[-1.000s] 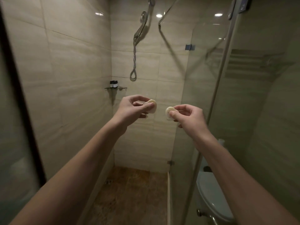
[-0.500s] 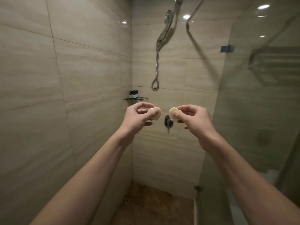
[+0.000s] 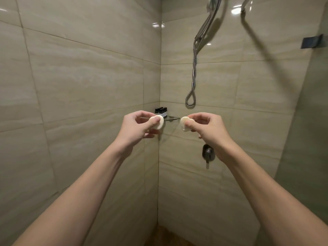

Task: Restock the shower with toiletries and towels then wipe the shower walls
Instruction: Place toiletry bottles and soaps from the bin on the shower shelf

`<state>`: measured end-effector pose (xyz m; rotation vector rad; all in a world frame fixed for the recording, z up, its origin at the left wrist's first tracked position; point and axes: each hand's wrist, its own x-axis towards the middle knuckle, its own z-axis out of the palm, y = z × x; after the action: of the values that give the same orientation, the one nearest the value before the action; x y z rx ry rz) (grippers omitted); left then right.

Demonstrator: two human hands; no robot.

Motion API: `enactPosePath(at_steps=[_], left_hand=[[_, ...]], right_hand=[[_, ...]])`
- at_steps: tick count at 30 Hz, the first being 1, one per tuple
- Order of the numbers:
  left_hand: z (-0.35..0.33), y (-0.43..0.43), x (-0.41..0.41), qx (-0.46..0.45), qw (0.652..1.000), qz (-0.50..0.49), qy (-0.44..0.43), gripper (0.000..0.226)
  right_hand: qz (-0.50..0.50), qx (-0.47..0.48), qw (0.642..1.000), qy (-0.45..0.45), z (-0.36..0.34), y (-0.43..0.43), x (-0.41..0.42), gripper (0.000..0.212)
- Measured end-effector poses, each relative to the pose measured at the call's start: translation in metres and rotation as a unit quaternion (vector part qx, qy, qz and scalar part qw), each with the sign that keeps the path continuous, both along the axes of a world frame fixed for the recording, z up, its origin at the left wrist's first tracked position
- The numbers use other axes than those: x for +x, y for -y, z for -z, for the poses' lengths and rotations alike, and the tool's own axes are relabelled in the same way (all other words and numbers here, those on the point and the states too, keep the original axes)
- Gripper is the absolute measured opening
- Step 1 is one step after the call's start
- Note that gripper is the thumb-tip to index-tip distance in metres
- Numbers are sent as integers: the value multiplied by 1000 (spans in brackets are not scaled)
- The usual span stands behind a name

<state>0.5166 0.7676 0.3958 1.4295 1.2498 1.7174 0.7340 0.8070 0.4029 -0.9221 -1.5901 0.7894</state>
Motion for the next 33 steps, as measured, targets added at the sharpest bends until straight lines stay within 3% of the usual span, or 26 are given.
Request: enactPosePath(at_steps=[7,16,26,33], left_hand=[[-2,-141,-6,-34,999,-12,-3,25],[-10,-264,-21,-60,995,-6,-80,21],[2,-437,-76,-59,979,-1,-193,18],[2,-562,-102,-50,939,22,-341,18]], right_hand=[[0,-14,1000,9,-11,-154,11,13],[-1,-28,1000,-7,-3,-284,1,10],[41,-32,998,27,16,-433,-45,10],[88,-49,994,39,34,-529,-91,9]])
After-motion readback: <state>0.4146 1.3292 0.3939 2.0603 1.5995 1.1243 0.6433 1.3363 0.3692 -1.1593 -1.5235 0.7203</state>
